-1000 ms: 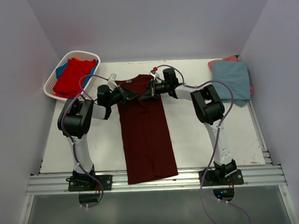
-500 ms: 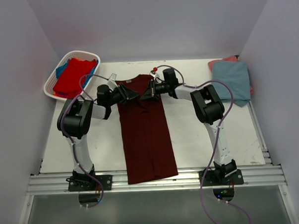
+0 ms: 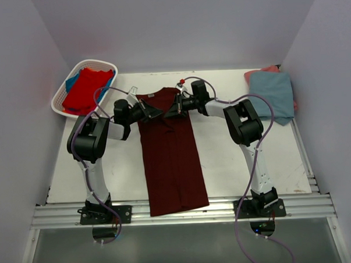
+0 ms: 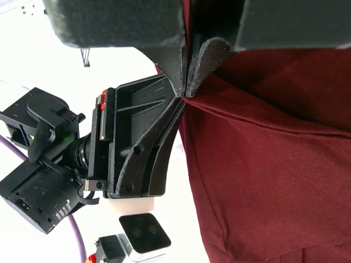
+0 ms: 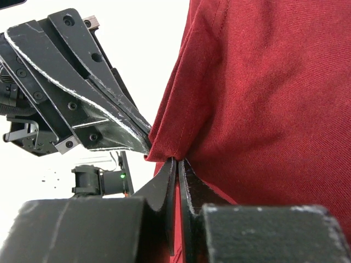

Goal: Fold and stack the t-shirts
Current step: Rotate the tshirt 90 degrees

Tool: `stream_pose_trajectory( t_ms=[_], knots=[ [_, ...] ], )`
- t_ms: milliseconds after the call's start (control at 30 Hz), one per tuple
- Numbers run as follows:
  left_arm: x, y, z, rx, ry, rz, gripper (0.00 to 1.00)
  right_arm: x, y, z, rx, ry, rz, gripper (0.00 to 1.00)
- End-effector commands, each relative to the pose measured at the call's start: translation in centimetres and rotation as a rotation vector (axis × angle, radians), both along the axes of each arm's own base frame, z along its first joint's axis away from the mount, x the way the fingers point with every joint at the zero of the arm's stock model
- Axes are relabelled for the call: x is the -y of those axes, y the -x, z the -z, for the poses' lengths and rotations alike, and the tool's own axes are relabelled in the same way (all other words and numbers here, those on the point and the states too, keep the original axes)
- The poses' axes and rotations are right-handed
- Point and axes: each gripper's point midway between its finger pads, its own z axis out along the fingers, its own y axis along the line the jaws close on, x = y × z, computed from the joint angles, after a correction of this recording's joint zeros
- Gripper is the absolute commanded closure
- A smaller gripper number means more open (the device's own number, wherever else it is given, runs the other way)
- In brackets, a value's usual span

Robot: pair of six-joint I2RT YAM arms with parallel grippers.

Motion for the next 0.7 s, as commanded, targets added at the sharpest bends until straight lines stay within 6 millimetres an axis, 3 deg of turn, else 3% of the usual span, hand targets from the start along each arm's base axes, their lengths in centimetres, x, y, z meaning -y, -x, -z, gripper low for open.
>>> stream_pose_trajectory(
  t_ms=[0,67,100,133,233,300,467,667],
  knots=[
    [0.5,0.0,-2.3,0.086,-0.01,0.037,1.0,-0.4,-0.5,-0.7,0.025,-0.021,-0.007,0.92],
    [0.5,0.0,-2.6,0.087,-0.015,0.032,1.0,-0.4,-0.4,-0.8,0.026,-0.019,-0.006,0.78],
    [0.4,0.1,-2.6,0.091,-0.022,0.032,1.0,-0.4,-0.4,-0.9,0.028,-0.019,-0.007,0.63],
    [0.3,0.2,-2.5,0.08,-0.029,0.029,1.0,-0.3,-0.3,-0.7,0.026,-0.015,-0.005,0.54],
    [-0.1,0.4,-3.3,0.086,-0.05,0.011,1.0,-0.1,-0.1,-1.4,0.052,-0.011,-0.008,0.37],
    [-0.3,0.4,-4.4,0.113,-0.069,0.004,1.0,0.0,-0.1,-2.2,0.067,-0.006,-0.006,0.33],
    [-1.2,1.2,-5.1,0.085,-0.106,-0.033,1.0,0.8,-0.1,-3.4,0.101,0.016,0.009,0.3],
    [-2.4,3.0,-3.6,0.002,-0.141,-0.094,1.0,2.8,-0.5,-6.5,0.188,0.035,0.071,0.28]
  ],
)
